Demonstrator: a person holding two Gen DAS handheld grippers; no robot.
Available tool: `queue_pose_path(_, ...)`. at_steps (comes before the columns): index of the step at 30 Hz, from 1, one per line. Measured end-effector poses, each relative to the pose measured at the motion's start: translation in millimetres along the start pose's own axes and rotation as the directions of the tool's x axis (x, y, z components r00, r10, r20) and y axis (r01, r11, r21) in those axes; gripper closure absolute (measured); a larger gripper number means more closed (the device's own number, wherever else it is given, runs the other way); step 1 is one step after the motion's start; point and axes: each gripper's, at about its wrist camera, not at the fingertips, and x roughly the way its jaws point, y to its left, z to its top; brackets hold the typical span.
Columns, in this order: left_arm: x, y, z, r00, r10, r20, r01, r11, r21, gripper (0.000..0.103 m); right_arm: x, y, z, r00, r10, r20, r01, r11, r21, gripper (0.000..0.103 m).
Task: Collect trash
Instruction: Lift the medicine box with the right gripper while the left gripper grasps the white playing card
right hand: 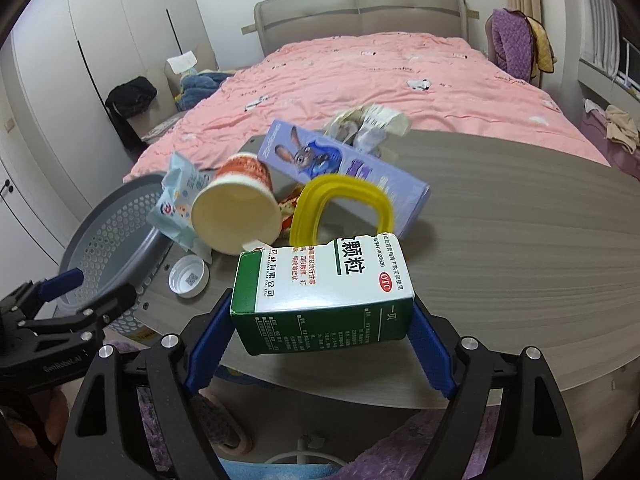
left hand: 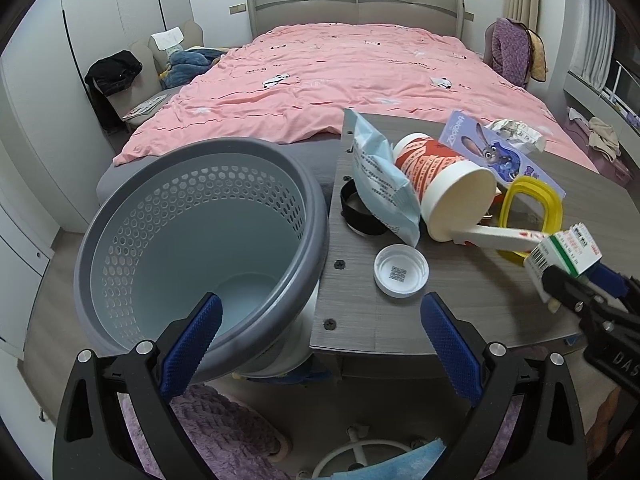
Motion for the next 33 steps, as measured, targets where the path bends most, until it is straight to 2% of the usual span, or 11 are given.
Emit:
queue_pose_path(6, -1, -6, 0, 1.0, -0.021, -0.005, 0.021, 1.0, 0.011, 0.008, -7, -10, 5, 1.0, -0.014, 0.018, 0.013, 1.0, 0.014, 0.023)
queue_pose_path(19, 19, -25, -4, 0.994, -0.081, -0.067, 0.081, 0.997, 0.002, 0.008, -23, -40, -11, 0.999, -0.028, 0.036, 0.025, 0.997, 0.072, 0.023)
queue_pose_path(27, 16, -58, -2, 0.986, -0.152, -0.072, 0.154, 0.988, 0.03, 0.008, -36, -64, -20, 0.997, -0.049, 0.064, 0.042, 0.994, 0.101, 0.023)
queue_pose_path(33, 22, -92, -2, 0.981, -0.164, -0.102, 0.173, 0.981, 0.086, 0.008, -43, -81, -26, 0.995, -0.061, 0.078, 0.051, 0.991, 0.126, 0.023)
